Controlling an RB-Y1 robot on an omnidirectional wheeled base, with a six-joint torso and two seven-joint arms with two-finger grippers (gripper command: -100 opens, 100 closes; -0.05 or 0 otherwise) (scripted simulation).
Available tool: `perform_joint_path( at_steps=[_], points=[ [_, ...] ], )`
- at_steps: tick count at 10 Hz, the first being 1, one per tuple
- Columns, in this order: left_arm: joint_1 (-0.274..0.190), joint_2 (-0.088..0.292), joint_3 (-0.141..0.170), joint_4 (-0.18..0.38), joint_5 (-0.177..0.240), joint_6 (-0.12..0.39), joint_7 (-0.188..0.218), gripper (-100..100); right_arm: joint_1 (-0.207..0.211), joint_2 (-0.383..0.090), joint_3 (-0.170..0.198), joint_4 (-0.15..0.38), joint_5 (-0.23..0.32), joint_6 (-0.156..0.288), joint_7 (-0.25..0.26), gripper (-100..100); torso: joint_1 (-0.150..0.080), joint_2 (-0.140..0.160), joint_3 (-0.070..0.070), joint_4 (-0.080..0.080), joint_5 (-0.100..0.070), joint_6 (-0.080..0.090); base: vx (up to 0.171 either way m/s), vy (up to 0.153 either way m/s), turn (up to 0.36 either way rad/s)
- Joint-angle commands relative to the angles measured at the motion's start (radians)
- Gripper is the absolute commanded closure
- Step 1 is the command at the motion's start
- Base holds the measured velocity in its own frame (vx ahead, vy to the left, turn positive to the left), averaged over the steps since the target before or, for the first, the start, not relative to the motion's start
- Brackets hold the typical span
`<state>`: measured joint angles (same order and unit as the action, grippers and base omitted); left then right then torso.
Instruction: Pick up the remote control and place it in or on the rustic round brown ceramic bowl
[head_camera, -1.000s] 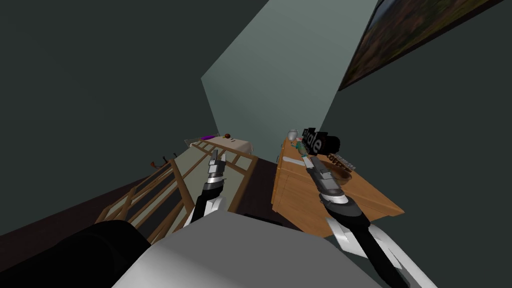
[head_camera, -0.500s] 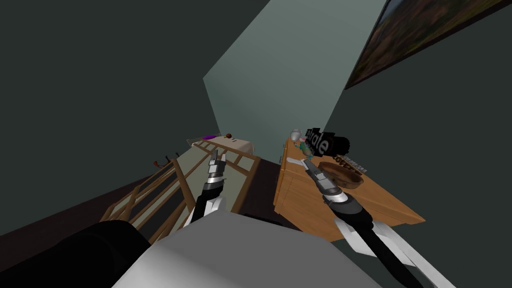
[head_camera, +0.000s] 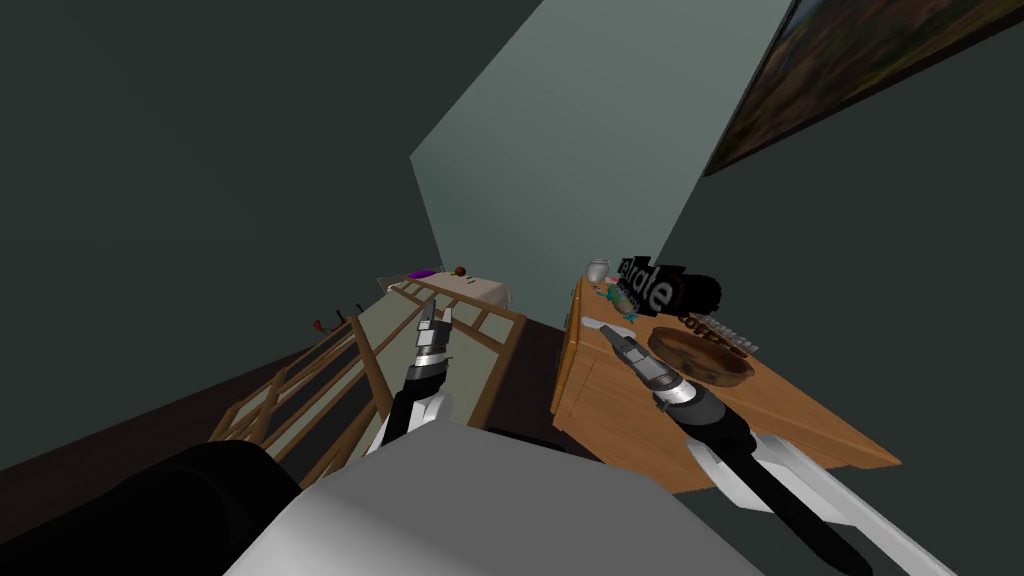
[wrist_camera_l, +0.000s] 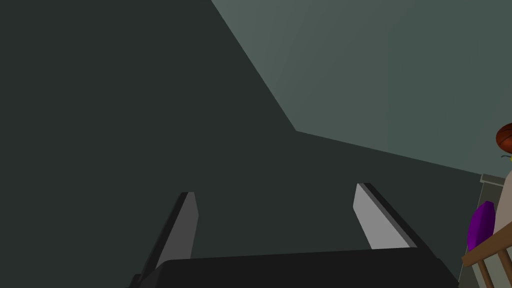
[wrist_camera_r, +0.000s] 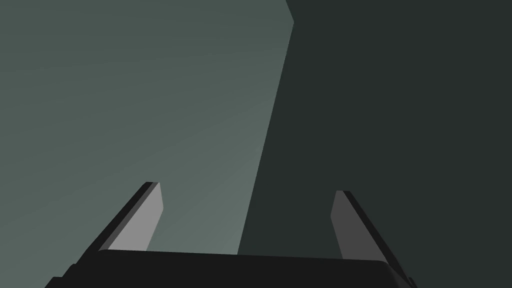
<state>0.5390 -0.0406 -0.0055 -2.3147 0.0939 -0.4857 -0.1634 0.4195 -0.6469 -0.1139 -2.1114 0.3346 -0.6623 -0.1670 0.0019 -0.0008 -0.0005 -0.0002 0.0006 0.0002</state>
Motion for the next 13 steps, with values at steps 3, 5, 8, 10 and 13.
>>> perform_joint_path(
  at_steps=[3, 5, 8, 10, 13],
  points=[
    [0.0, 0.0, 0.0, 0.0, 0.0, 0.0, 0.0, 0, -0.008, -0.11, -0.015, 0.064, 0.061, -0.016, -0.014, -100, 0.001, 0.0, 0.0, 0.0, 0.0, 0.0, 0.021, 0.055, 0.051],
    [0.0, 0.0, 0.0, 0.0, 0.0, 0.0, 0.0, 0, -0.008, -0.152, -0.015, 0.064, 0.061, -0.016, -0.014, -100, 0.002, -0.001, 0.0, 0.0, 0.0, 0.0, 0.015, 0.042, 0.013],
    [0.0, 0.0, 0.0, 0.0, 0.0, 0.0, 0.0, 0, -0.017, -0.254, -0.021, 0.131, 0.119, -0.033, -0.024, -100, 0.0, 0.0, 0.0, 0.0, 0.0, 0.0, 0.018, 0.043, 0.059],
    [0.0, 0.0, 0.0, 0.0, 0.0, 0.0, 0.0, 0, -0.017, -0.297, -0.021, 0.131, 0.119, -0.033, -0.024, -100, 0.001, -0.001, 0.0, 0.0, 0.0, 0.0, 0.018, 0.036, 0.018],
    [0.0, 0.0, 0.0, 0.0, 0.0, 0.0, 0.0, 0, -0.024, -0.395, -0.02, 0.199, 0.17, -0.052, -0.03, -100, 0.001, -0.001, 0.0, 0.0, 0.0, 0.0, 0.02, 0.044, 0.068]
  ],
)
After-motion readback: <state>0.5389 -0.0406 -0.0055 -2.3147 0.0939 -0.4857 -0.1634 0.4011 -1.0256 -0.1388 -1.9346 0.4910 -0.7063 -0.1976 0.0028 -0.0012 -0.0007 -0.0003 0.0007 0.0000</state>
